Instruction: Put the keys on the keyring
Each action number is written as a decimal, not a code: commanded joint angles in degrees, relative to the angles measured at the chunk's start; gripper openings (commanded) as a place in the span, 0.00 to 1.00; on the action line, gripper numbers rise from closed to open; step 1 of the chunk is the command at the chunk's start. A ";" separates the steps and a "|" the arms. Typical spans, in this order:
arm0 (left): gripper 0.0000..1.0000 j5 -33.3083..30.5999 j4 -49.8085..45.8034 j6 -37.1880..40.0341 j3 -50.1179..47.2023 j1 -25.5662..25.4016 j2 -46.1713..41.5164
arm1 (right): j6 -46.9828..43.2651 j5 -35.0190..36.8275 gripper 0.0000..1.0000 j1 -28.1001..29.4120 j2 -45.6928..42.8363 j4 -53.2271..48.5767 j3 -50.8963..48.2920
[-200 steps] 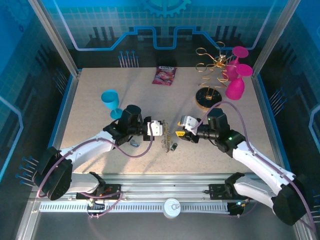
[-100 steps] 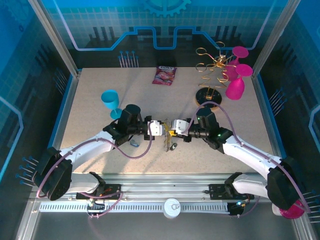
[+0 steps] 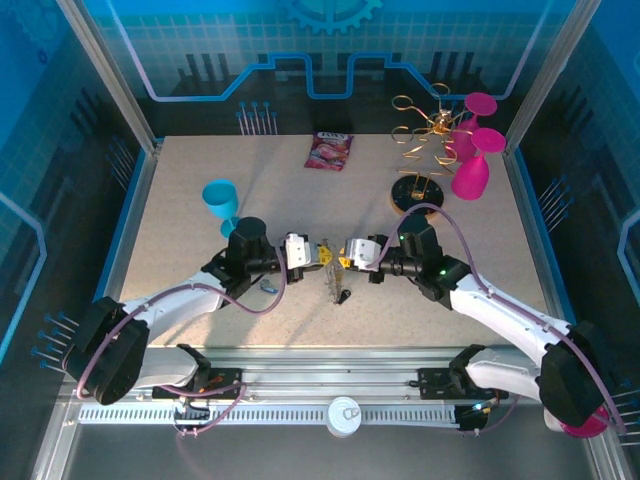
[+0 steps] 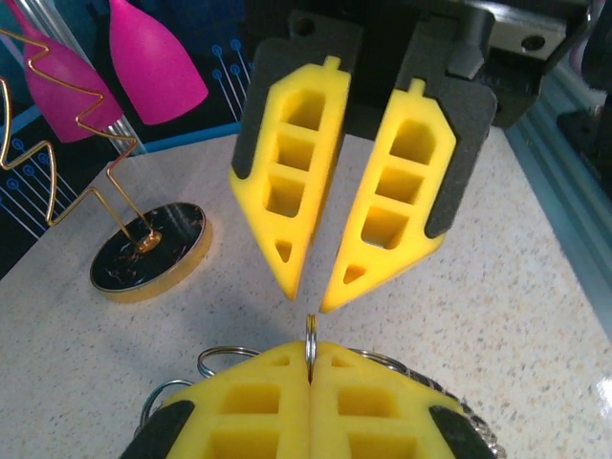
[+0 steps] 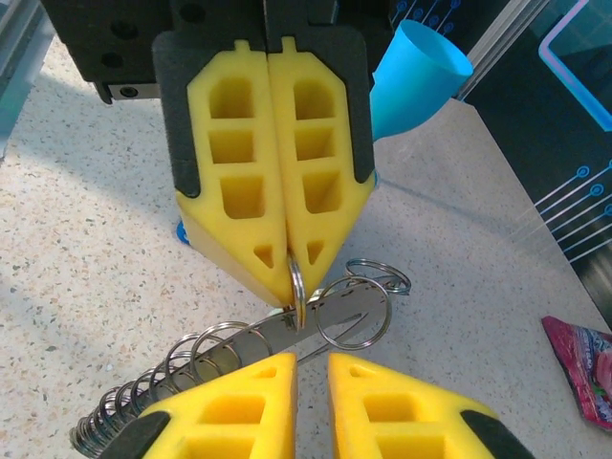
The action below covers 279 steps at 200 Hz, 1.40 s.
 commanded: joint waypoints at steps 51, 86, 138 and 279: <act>0.00 6.03 9.75 -6.85 -0.88 0.62 -1.23 | 1.30 -5.20 0.20 0.21 0.30 2.46 0.63; 0.00 6.86 10.11 -7.34 -0.84 0.67 -0.96 | 1.71 -5.39 0.18 0.20 0.13 3.51 0.80; 0.00 7.53 9.96 -7.44 -0.67 0.62 -0.78 | 2.33 -3.17 0.18 0.16 -0.20 4.42 0.62; 0.00 7.26 7.12 -5.11 -0.31 0.64 -1.25 | 2.55 -2.50 0.22 0.20 -2.16 2.97 0.70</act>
